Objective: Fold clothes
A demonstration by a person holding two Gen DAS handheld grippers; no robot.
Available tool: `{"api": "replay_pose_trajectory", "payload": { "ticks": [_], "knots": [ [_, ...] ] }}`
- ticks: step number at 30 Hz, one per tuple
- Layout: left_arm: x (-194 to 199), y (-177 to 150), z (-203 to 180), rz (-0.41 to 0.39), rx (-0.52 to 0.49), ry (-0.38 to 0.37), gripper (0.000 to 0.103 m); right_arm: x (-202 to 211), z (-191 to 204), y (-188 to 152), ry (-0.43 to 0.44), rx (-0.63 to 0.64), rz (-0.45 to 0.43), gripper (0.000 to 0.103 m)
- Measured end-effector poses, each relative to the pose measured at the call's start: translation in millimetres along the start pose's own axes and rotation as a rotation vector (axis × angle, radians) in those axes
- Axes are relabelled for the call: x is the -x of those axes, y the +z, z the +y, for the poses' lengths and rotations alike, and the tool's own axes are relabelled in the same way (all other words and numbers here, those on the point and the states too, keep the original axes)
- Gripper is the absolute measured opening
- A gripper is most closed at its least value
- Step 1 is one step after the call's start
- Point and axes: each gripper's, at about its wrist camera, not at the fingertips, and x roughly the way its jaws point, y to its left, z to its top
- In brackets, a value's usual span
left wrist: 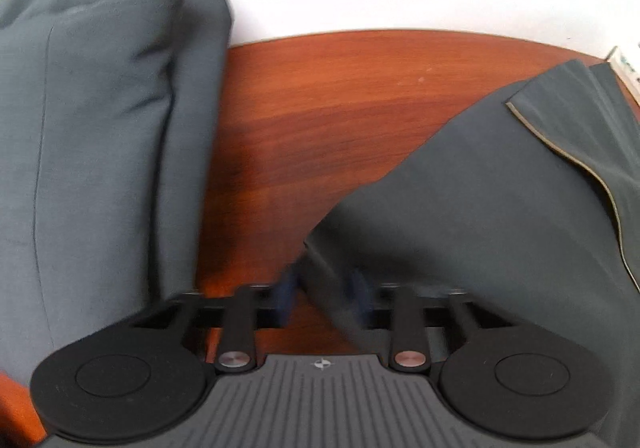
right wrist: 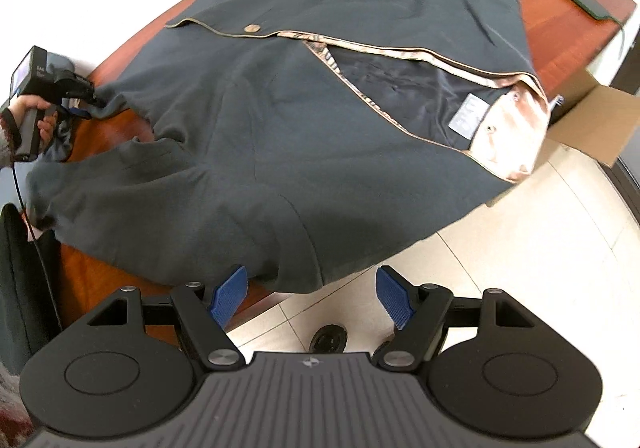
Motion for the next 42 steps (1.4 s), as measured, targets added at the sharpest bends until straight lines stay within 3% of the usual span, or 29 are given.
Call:
{"api": "replay_pose_trajectory", "payload": {
  "ticks": [5, 9, 12, 15, 17, 19, 22, 31, 42],
  "knots": [
    [15.3, 13.8, -12.1, -0.122, -0.083, 0.125, 0.003, 6.4, -0.5, -5.1, -0.031, -0.029, -0.015, 0.078],
    [1.2, 32.0, -17.3, -0.121, -0.134, 0.175, 0.004, 7.5, -3.9, -10.4, -0.051, -0.041, -0.016, 0.078],
    [-8.0, 35.1, -20.8, -0.118, -0.167, 0.196, 0.004, 8.7, -5.9, -12.7, -0.057, -0.041, -0.019, 0.078],
    [-0.9, 32.8, -20.8, -0.132, -0.162, 0.161, 0.007, 9.9, -7.2, -13.5, -0.055, -0.035, -0.026, 0.078],
    [12.2, 29.5, -19.6, -0.151, -0.153, 0.127, 0.015, 10.1, -8.4, -13.9, -0.051, -0.032, -0.030, 0.078],
    [30.5, 26.3, -16.1, -0.162, -0.169, 0.094, 0.035, 8.8, -7.7, -12.4, -0.037, -0.020, -0.036, 0.078],
    [55.0, 16.1, -10.8, -0.168, -0.189, 0.064, 0.041, 3.7, -2.8, -7.8, -0.015, 0.024, -0.043, 0.078],
    [110.4, -48.2, 22.5, -0.011, -0.190, -0.031, 0.045, -23.0, 22.8, 13.4, 0.038, 0.178, -0.055, 0.078],
    [83.7, -116.0, 12.9, 0.158, -0.282, -0.029, 0.045, -45.4, 35.2, 41.1, 0.052, 0.289, -0.060, 0.078]
  ]
}}
